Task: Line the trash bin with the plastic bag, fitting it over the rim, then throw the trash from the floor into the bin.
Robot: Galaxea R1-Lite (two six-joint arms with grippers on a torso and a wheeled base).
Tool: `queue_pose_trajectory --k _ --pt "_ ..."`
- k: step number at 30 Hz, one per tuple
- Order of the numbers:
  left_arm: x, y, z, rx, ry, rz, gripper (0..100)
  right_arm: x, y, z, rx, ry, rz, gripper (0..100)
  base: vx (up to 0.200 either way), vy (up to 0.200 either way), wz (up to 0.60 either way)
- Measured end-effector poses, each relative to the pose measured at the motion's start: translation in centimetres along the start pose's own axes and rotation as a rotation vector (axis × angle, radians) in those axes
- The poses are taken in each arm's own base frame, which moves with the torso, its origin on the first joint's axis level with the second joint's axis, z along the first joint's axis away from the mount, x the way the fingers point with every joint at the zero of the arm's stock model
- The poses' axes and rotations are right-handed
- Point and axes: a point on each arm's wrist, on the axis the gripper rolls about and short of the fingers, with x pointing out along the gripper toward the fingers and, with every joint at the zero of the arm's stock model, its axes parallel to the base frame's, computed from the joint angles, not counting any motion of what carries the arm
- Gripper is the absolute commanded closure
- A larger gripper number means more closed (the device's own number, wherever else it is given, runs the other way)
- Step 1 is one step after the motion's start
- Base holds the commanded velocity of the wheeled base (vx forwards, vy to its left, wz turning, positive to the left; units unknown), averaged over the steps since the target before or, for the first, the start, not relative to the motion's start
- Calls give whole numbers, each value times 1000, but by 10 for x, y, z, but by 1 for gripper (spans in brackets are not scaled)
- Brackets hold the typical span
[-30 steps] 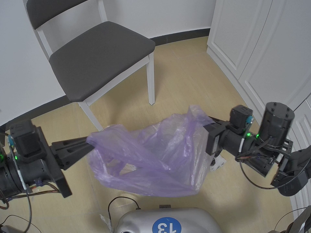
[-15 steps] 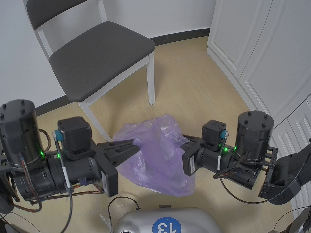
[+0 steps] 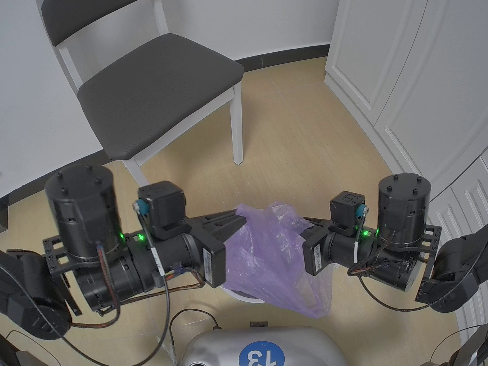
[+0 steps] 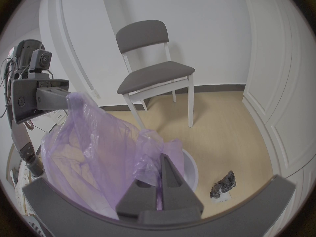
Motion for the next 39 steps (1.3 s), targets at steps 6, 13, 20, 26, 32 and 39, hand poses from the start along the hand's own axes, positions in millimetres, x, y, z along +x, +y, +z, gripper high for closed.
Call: queue_pose_trajectory --k 6,13,20,26,32,39 --pt "18 1 -15 -26 8 -5 100 8 -3 -14 3 53 16 100 0 0 0" --pt "38 2 -32 -69 10 -5 100 21 -9 -27 9 100 11 100 0 0 0" --pt "58 19 -47 -89 25 18 100 45 -24 -36 36 113 -7 100 0 0 0" --pt "72 51 -54 -132 6 67 100 61 -34 -42 147 107 -36 100 0 0 0" --pt "78 83 -55 -184 -41 108 100 64 -43 -43 285 21 -63 100 0 0 0" --pt "71 107 -61 -275 -94 168 100 60 -82 -56 273 70 -159 100 0 0 0"
